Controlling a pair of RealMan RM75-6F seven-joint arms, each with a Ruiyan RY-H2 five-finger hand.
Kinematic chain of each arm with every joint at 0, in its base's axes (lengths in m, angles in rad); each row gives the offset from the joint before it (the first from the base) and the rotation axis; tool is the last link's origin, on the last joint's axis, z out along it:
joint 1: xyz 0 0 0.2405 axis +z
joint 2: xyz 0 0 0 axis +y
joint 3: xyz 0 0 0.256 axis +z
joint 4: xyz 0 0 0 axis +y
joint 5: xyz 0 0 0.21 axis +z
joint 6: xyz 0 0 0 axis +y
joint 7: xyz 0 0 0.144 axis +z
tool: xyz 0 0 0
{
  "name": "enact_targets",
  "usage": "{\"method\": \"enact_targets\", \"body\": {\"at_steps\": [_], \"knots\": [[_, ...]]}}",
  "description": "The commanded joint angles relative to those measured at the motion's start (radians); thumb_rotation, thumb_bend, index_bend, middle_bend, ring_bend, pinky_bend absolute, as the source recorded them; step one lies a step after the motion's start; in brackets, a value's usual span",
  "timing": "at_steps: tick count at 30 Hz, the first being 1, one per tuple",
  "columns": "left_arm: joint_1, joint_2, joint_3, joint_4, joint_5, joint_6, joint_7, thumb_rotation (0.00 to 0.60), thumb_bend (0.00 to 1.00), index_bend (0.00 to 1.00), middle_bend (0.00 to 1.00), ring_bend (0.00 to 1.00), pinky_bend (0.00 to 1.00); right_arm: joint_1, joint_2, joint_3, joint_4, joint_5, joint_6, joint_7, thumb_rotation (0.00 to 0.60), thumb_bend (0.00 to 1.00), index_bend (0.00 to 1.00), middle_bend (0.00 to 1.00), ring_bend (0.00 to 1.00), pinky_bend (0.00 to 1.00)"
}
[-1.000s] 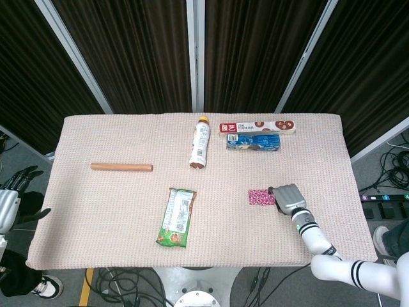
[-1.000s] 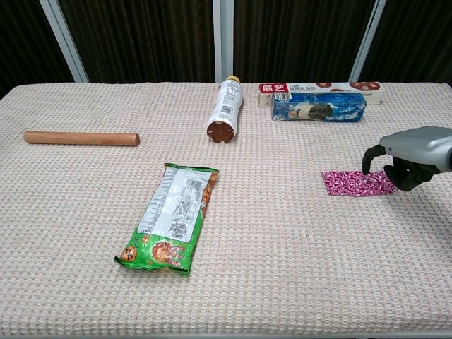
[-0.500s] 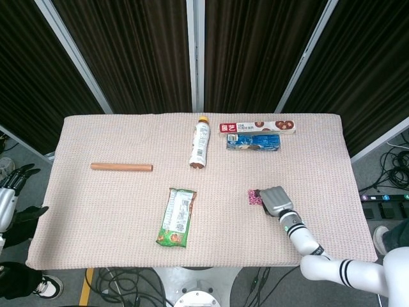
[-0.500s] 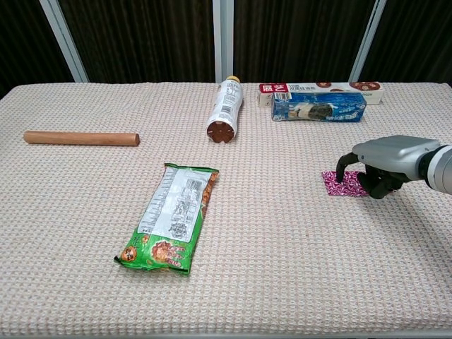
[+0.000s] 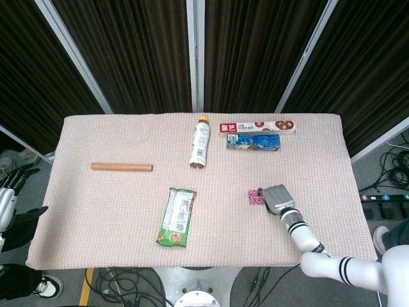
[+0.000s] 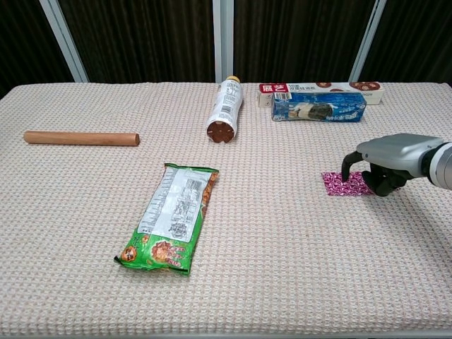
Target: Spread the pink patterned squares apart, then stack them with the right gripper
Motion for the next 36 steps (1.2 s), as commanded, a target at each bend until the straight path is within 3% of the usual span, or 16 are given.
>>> {"method": "enact_targets", "body": {"at_steps": [1,36], "knots": [[0.0,0.0,0.001,0.0,0.001,0.0,0.0,0.6,0.06,0.23,0.23,0.17,0.26,0.0,0.005,-0.002,-0.003,0.006,0.002,-0.001,0.6,0.74,0.29,1.0,1.0,0.97],[-0.002,0.001,0.0,-0.007,0.004,0.002,0.008,0.6,0.06,0.23,0.23,0.16,0.26,-0.047,0.059,-0.038,0.027,0.008,-0.003,0.052,0.6,0.74,0.29,1.0,1.0,0.97]]}}
